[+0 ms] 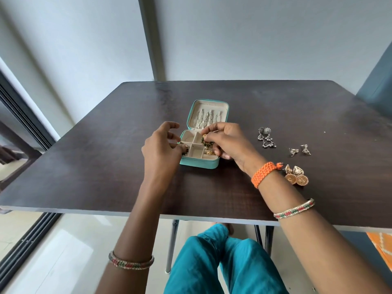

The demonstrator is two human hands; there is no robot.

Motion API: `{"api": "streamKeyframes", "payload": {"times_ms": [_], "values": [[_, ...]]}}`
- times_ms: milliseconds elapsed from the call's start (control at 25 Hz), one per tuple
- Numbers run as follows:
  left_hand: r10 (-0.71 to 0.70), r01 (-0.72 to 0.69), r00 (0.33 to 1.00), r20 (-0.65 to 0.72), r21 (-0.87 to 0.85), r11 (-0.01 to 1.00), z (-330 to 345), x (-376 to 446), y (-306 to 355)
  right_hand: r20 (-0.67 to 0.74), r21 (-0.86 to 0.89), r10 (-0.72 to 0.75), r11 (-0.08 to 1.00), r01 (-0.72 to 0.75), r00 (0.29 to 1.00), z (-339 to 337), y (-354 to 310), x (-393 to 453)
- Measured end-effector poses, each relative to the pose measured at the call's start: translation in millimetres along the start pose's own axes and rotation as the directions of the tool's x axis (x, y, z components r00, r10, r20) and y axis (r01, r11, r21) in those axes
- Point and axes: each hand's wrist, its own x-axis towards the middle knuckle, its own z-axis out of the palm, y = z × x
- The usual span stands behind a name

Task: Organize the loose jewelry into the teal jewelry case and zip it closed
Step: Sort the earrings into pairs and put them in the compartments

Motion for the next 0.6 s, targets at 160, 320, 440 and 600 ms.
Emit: {"api": "streamKeyframes", "payload": {"times_ms": [160, 320, 440, 600], "values": [[0.062, -0.103, 0.988, 0.140, 0.306, 0.946, 3.5, 9.4, 8.4, -0.011, 0.001, 0.007, 1.000, -0.007, 1.000, -0.2, -1.3, -1.6], [0.082, -0.182, 0.970, 0.229, 0.461, 0.869, 5.4, 14.4, 16.6, -0.014, -0.001, 0.009, 1.000, -0.009, 1.000, 0.3, -2.9, -4.1], [0.081, -0.213, 0.956, 0.281, 0.481, 0.850, 8.5, 16.6, 18.4, -0.017, -0.002, 0.006, 1.000, -0.006, 1.000, 0.1, -3.4, -4.9], [0.099, -0.209, 0.958, 0.270, 0.417, 0.885, 12.1, 14.1, 19.6, -0.018, 0.015, 0.007, 1.000, -0.007, 1.000, 0.4, -3.2, -4.8]]}}
